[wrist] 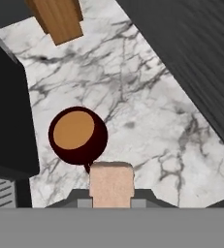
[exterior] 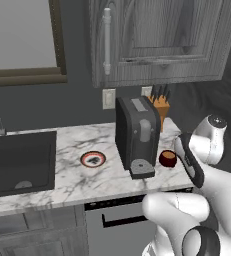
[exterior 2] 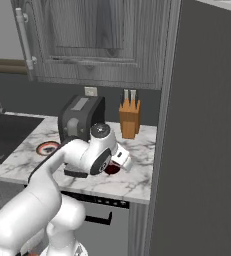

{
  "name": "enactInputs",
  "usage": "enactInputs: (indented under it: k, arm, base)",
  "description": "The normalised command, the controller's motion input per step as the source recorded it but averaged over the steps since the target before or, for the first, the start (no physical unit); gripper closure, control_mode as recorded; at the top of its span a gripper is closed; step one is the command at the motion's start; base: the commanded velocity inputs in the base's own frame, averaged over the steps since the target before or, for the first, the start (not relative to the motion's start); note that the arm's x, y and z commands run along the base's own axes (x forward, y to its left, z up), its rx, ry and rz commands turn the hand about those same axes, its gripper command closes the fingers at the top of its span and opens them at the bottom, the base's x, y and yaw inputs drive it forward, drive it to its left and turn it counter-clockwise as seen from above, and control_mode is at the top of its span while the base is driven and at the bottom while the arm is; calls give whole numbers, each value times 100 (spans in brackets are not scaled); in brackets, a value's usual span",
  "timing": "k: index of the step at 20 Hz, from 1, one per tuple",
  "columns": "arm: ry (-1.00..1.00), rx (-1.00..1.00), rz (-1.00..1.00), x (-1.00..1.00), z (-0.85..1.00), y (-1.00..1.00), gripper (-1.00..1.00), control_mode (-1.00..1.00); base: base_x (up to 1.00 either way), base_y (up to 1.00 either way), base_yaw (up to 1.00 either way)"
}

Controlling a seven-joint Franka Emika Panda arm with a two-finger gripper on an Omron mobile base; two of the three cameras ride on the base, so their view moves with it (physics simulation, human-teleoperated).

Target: Take a sugar cube from the saucer and place it inside the coffee. Then, grab milk from the fridge and place it next to the coffee on the counter to sweeten the coffee.

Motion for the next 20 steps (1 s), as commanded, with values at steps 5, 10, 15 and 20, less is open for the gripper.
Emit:
enactInputs:
  k: [5,10,15,20]
  arm:
    - [6,3,14,5,4,0,100,-100]
    - [0,6,20,0,-1,0,100,-100]
    - [-1,1,29,0,-6,0,100,-100]
    - [0,0,25,5,0,3,100,-100]
  base:
    - [0,0,0]
    - [0,0,0]
    - [0,0,0]
    - [0,0,0]
